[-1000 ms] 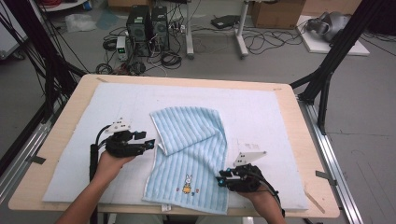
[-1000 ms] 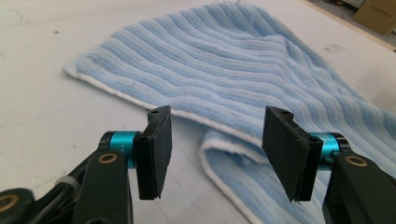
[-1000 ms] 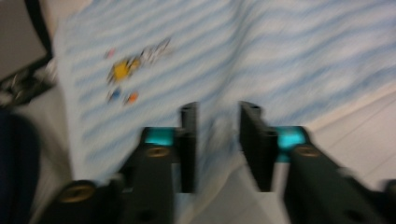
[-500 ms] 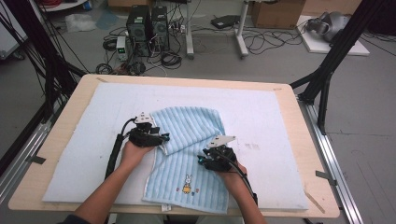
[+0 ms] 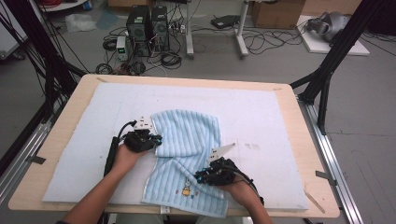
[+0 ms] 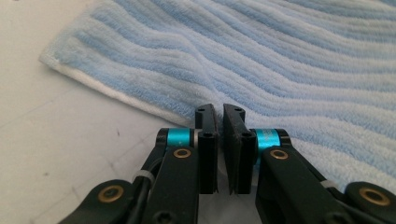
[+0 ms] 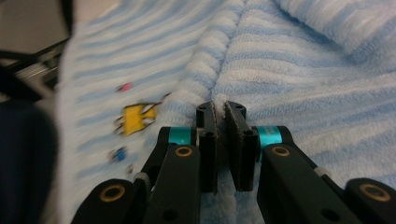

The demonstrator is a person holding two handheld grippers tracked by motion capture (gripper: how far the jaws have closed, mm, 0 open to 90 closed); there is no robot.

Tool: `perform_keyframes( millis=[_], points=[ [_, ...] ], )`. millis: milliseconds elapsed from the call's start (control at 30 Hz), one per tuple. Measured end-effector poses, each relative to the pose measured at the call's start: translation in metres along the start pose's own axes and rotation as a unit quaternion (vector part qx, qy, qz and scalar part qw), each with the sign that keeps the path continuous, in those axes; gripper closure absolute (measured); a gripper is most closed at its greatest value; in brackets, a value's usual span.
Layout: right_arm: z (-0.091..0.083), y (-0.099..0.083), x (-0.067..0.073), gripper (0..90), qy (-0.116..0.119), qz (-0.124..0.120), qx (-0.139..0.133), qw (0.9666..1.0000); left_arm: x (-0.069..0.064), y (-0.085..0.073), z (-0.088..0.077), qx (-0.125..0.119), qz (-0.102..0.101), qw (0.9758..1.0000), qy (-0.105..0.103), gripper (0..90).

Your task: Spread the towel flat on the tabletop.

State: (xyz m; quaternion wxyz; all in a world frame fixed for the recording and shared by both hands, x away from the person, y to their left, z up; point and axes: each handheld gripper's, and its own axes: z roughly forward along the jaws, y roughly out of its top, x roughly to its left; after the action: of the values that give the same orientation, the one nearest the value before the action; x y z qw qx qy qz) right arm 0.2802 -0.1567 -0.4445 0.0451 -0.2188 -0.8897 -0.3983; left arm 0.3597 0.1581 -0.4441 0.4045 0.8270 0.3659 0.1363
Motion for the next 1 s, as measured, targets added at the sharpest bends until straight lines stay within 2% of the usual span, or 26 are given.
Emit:
perform_keyframes(
  millis=[67, 133, 233, 300, 333, 400, 500, 533, 600, 633, 700, 767, 833, 933, 967, 1000],
  points=[
    [-0.002, -0.003, 0.005, 83.0, 0.024, -0.006, 0.009, 0.9996, 0.001, -0.004, -0.004, 0.006, -0.005, 0.9999, -0.009, 85.8],
    [-0.004, -0.006, 0.008, 78.9, 0.036, -0.004, 0.013, 0.9993, 0.001, -0.007, -0.008, 0.009, -0.008, 0.9997, -0.020, 86.4],
    [-0.011, -0.008, 0.006, 65.6, 0.032, 0.009, -0.016, 0.9993, 0.002, -0.010, -0.014, 0.003, -0.015, 0.9996, -0.025, 86.1],
    [-0.016, -0.006, 0.000, 55.5, 0.016, 0.029, -0.049, 0.9983, 0.004, -0.011, -0.016, -0.008, -0.021, 0.9995, -0.021, 84.1],
    [-0.019, -0.005, -0.003, 52.2, 0.006, 0.040, -0.066, 0.9970, 0.005, -0.010, -0.017, -0.013, -0.025, 0.9995, -0.015, 80.4],
    [-0.027, -0.002, -0.010, 50.9, -0.022, 0.047, -0.103, 0.9933, 0.008, -0.009, -0.018, -0.026, -0.034, 0.9991, -0.002, 69.2],
    [-0.036, 0.004, -0.024, 50.2, -0.079, 0.060, -0.149, 0.9839, 0.013, -0.007, -0.019, -0.044, -0.047, 0.9977, 0.018, 57.5],
    [-0.038, 0.007, -0.030, 50.1, -0.109, 0.067, -0.154, 0.9797, 0.015, -0.006, -0.019, -0.053, -0.049, 0.9972, 0.024, 55.2],
    [-0.039, 0.014, -0.044, 50.4, -0.173, 0.081, -0.149, 0.9702, 0.017, -0.005, -0.018, -0.068, -0.055, 0.9956, 0.035, 52.0],
    [-0.038, 0.018, -0.051, 50.4, -0.202, 0.089, -0.146, 0.9643, 0.019, -0.004, -0.016, -0.064, -0.057, 0.9959, 0.030, 50.8],
    [-0.033, 0.025, -0.064, 51.9, -0.232, 0.099, -0.141, 0.9575, 0.019, -0.003, -0.011, -0.066, -0.062, 0.9955, 0.026, 50.7],
    [-0.023, 0.033, -0.072, 56.1, -0.257, 0.094, -0.121, 0.9542, 0.017, 0.000, -0.005, -0.059, -0.059, 0.9963, 0.021, 50.9],
    [-0.013, 0.037, -0.077, 59.5, -0.283, 0.088, -0.087, 0.9510, 0.014, 0.002, 0.002, -0.050, -0.054, 0.9971, 0.018, 50.8],
    [0.001, 0.037, -0.084, 61.9, -0.304, 0.090, -0.046, 0.9472, 0.008, 0.004, 0.011, -0.029, -0.040, 0.9986, 0.017, 51.1],
    [0.003, 0.036, -0.085, 63.0, -0.307, 0.091, -0.038, 0.9466, 0.005, 0.005, 0.014, -0.020, -0.026, 0.9993, 0.020, 52.6],
    [0.003, 0.034, -0.086, 65.6, -0.303, 0.096, -0.044, 0.9470, 0.002, 0.005, 0.015, -0.020, -0.009, 0.9993, 0.031, 53.8]
  ],
)
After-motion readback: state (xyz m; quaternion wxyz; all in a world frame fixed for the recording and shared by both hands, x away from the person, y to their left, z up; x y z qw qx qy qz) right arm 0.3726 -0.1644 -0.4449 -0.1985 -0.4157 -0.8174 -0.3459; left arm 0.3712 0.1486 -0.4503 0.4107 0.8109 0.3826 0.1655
